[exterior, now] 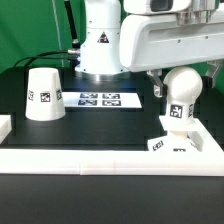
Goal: Assemble lamp
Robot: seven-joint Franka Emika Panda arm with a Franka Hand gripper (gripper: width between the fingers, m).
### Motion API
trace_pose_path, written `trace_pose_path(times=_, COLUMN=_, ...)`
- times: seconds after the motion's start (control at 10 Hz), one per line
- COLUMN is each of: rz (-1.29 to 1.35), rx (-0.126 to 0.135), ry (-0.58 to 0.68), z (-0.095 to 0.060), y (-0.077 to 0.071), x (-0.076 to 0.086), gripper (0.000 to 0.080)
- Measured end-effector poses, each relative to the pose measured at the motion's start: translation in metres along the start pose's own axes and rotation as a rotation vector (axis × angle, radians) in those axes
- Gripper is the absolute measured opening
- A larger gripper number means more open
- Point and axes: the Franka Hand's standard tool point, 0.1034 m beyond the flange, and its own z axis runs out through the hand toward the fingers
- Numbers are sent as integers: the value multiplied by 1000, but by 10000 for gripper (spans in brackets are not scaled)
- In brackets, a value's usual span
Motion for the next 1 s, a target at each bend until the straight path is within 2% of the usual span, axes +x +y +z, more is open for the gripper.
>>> trace_pose_path(times=0.1, rz=-95, rx=-1, ry=3, z=0, y=0, x=0, gripper=698)
trace_pose_path(times=0.4, rz=-410, rx=-33, ry=-10, z=-1, y=1, x=2, gripper=698)
trace_pose_path(times=0.5, rz=-446, rx=-40, ry=-15, z=-1, y=1, x=2, gripper=698)
trace_pose_path(times=0.8, rz=-443, rx=-36, ry=-25, z=-2, y=3, x=1, gripper=675)
trace_pose_path(times=0.9, rz=-443, rx=-36, ry=-25, z=-2, y=3, x=1, gripper=576)
trace_pose_path(times=1.0, rz=-442, rx=-36, ry=-25, z=-2, y=3, x=1, gripper=576)
